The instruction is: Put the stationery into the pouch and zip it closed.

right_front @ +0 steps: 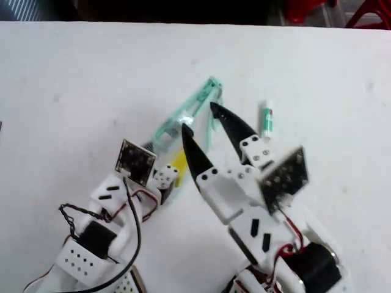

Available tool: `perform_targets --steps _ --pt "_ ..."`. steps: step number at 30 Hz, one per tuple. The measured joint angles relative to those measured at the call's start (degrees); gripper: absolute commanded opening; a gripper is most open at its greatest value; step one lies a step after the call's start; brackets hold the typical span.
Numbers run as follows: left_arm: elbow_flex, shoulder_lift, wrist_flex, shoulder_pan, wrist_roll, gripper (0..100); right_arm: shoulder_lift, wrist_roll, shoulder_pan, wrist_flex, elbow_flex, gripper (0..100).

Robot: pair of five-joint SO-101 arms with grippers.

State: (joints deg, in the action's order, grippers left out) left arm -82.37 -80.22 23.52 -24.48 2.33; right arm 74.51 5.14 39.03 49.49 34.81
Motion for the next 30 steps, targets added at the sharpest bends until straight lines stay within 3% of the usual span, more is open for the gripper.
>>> perform_targets --steps 4,6,16,24,30 --pt "0.0 0.0 0.0 0.0 0.0 15 0.3 0.0 0.0 0.3 -3.1 0.3" --pt "0.0 0.0 0.0 0.0 0.0 15 -0.9 0.0 0.0 0.3 -4.1 3.6" --pt "0.0 0.0 0.0 -0.1 0.0 17 -17.2 0.0 0.1 0.3 -5.6 1.6" --pt "0.0 0.0 0.0 -0.4 0.0 20 -20.4 0.0 0.2 1.2 -11.3 1.7" --pt "0.0 0.0 0.0 -0.4 0.0 17 -17.9 0.0 -6.1 2.5 -11.7 1.7"
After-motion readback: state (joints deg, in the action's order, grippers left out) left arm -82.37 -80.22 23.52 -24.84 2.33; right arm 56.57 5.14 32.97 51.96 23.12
